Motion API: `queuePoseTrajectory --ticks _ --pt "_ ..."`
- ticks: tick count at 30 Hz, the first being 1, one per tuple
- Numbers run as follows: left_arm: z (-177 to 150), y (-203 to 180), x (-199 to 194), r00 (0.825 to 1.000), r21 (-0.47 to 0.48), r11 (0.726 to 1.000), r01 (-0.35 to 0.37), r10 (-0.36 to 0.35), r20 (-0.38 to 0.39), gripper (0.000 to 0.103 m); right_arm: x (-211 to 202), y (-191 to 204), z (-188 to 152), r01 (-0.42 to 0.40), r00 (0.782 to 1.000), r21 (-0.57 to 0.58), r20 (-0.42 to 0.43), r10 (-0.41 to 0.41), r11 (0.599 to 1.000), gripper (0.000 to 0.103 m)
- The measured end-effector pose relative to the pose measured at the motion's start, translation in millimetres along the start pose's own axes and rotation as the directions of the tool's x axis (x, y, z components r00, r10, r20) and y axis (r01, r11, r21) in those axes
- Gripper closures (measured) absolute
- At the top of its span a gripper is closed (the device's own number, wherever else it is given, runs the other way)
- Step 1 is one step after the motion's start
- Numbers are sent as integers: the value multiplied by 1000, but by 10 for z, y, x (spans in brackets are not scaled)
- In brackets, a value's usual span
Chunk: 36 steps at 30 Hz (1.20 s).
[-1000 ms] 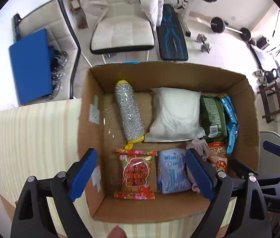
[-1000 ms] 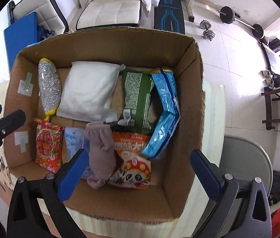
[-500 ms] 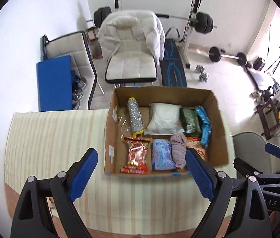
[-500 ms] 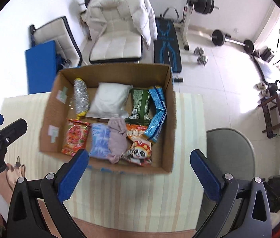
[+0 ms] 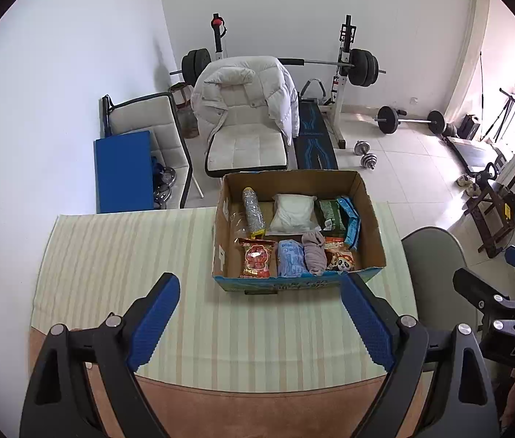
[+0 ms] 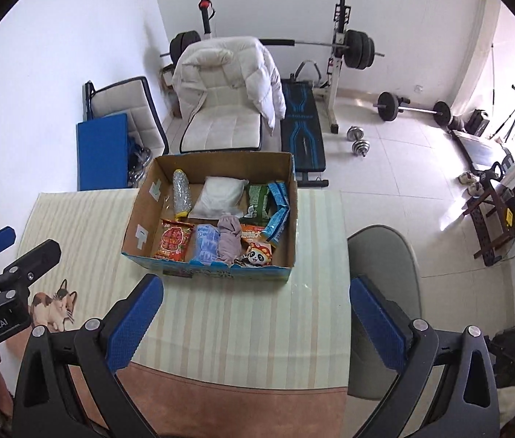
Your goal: Organize soft objects
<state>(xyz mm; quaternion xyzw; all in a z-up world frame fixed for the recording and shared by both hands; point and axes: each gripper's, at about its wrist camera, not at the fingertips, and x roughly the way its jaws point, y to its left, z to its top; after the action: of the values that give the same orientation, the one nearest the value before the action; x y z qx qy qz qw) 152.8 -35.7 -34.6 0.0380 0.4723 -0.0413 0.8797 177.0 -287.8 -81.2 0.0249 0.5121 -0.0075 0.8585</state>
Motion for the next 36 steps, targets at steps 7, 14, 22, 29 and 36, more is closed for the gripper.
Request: queuePoseTrajectory --ticks 7,14,22,29,36 --pt "-181 -32 -393 1000 -5 1000 27 -27 1 12 -588 62 -256 -12 998 -4 59 12 1000 0" --pt "-282 -46 -649 1000 2 1000 14 -14 26 12 -1029 42 -502 -7 996 -1 93 7 1000 0" --pt "-364 -24 -800 997 -14 1000 -11 12 76 12 -1317 36 -542 26 987 -2 159 -26 1000 0" --pt "-389 -15 -883 995 -26 1000 -13 16 99 12 -1455 34 -477 47 977 7 208 -48 999 0" --pt "-396 -13 -955 993 -40 999 -13 17 118 12 -1558 26 -474 56 972 15 226 -58 998 0"
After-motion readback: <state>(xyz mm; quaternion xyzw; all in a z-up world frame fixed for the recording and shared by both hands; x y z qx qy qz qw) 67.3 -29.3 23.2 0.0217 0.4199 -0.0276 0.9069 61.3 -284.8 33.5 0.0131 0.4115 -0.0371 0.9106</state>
